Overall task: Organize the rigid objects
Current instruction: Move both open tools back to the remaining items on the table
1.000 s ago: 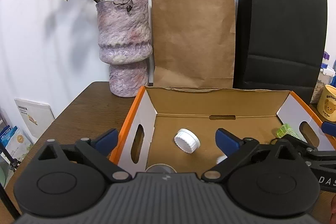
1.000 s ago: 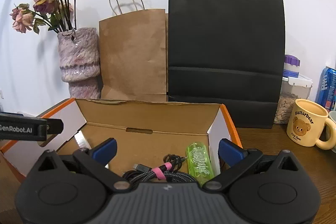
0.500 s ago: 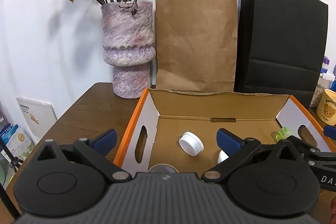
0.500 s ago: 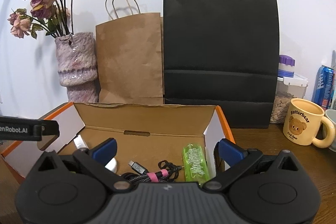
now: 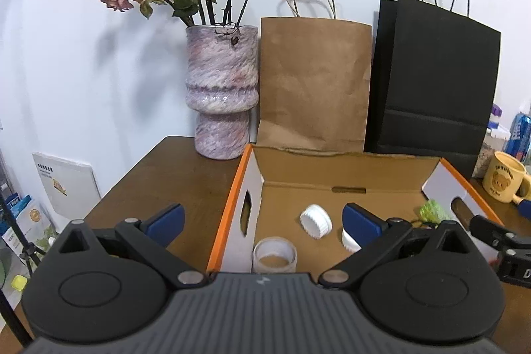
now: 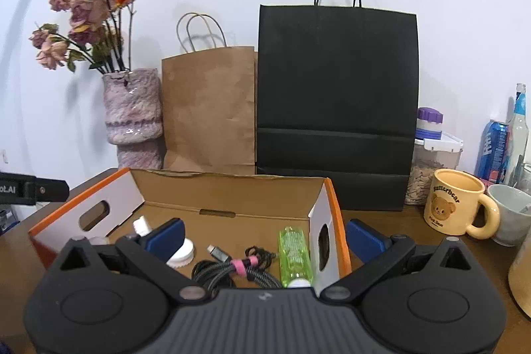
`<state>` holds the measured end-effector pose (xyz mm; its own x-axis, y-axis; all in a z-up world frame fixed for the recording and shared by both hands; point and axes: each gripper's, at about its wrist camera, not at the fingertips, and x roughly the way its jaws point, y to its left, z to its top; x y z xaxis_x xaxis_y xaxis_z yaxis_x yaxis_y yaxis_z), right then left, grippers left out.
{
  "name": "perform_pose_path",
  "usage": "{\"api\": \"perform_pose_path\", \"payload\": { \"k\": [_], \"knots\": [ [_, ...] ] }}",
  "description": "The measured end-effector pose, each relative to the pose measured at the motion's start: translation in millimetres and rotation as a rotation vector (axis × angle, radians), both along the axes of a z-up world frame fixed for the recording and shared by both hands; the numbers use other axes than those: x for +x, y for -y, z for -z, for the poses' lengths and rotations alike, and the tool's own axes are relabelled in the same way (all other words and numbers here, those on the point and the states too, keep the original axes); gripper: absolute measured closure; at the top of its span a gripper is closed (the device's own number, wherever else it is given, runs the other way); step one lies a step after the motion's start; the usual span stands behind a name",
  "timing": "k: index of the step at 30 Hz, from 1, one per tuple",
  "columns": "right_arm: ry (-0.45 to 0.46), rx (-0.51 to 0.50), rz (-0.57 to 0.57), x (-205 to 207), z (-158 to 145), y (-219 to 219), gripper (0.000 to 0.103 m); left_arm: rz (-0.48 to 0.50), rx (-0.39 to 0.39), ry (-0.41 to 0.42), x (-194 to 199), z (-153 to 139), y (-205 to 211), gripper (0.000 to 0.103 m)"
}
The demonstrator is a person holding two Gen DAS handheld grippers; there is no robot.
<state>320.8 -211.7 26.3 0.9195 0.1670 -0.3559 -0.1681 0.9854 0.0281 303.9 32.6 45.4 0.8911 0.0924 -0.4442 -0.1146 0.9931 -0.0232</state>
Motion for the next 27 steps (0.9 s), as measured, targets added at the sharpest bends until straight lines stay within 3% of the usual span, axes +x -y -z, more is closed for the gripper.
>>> {"api": "perform_pose_path", "payload": {
  "k": [7,27],
  "knots": [
    [0.003,-0.021,-0.03,-41,4,2,0.0,-0.004,0.011,0.022,-34,4,-6,0.0],
    [-0.069,-0.037,-0.066,-135,31,-5,0.0,-0.037,0.066,-0.019,-126,40,-17,0.0]
  ]
}}
